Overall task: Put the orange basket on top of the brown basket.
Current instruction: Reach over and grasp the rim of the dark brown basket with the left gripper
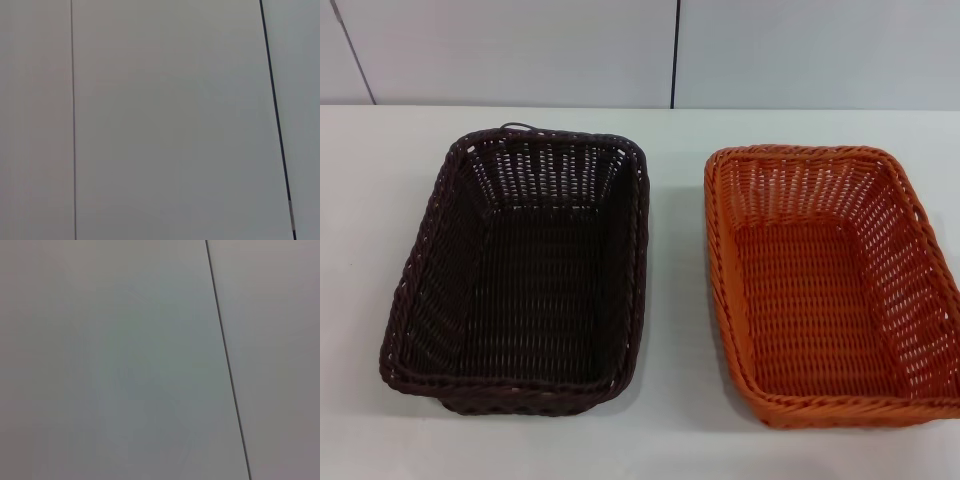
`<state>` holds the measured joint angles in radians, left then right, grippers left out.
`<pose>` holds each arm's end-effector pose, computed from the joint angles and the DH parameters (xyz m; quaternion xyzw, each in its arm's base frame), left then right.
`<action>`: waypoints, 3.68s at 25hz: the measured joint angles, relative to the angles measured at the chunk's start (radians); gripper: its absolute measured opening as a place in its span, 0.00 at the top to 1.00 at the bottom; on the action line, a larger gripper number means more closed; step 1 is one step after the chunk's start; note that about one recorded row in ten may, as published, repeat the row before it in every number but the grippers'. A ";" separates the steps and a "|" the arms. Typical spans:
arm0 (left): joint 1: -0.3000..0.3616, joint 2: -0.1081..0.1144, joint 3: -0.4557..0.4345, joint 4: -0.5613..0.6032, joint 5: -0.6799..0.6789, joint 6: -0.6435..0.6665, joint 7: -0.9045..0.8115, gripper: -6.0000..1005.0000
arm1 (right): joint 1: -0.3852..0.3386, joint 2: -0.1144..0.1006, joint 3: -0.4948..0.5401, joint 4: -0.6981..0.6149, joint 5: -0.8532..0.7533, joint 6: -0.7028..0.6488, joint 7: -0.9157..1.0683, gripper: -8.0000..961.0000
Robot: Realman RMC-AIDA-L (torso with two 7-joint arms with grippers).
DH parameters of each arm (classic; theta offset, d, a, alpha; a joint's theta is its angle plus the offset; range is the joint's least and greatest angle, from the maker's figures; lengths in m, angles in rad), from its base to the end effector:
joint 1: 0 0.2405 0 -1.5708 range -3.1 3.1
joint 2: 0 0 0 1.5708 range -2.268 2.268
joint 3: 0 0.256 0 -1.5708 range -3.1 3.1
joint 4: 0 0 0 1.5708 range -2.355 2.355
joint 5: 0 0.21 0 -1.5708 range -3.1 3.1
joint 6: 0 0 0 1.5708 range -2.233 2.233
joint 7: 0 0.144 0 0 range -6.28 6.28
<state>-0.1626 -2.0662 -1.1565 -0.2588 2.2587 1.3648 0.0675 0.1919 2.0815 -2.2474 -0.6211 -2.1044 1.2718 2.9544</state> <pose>-0.3932 0.2460 0.0550 -0.5235 -0.2150 -0.2391 0.7890 0.2988 0.2955 0.0042 -0.5592 0.2272 0.3620 0.7103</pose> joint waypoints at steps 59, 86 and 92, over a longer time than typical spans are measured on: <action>-0.003 0.005 -0.443 -1.367 0.494 -2.398 0.158 0.22 | 0.032 -0.006 0.004 0.051 0.007 -0.015 0.000 0.15; -0.060 0.008 -0.576 -1.347 0.385 -2.498 0.473 0.68 | 0.023 -0.006 0.000 0.045 0.000 -0.003 0.000 0.16; -0.102 0.009 -0.668 -1.345 0.267 -2.611 0.715 0.77 | 0.021 -0.005 -0.001 0.043 0.000 -0.002 0.000 0.16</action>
<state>-0.2642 -2.0576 -1.8241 -1.6042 2.5258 -1.2466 0.7827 0.2132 2.0766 -2.2482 -0.5781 -2.1047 1.2701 2.9544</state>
